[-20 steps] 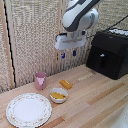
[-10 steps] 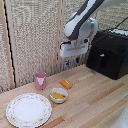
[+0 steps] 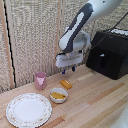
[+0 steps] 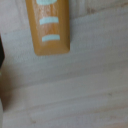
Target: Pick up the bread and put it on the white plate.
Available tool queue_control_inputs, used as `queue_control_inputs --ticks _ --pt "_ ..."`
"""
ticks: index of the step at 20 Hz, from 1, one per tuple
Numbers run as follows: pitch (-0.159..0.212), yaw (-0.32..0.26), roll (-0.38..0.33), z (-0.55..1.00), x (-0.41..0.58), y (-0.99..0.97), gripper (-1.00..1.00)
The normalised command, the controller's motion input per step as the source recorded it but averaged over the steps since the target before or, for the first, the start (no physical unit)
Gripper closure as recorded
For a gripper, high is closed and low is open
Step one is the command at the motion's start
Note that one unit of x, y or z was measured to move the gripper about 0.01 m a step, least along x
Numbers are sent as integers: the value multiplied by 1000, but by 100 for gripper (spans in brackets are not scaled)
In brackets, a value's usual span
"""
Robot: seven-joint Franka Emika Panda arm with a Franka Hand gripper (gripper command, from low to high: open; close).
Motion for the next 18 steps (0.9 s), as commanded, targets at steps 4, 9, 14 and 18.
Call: queue_control_inputs --ticks 4,9,14,18 --pt "102 2 -4 -323 303 0 -100" --pt "63 34 -41 -213 75 137 -100" --pt "38 50 -61 -164 0 223 -100" --pt "43 42 -80 -145 0 263 -100"
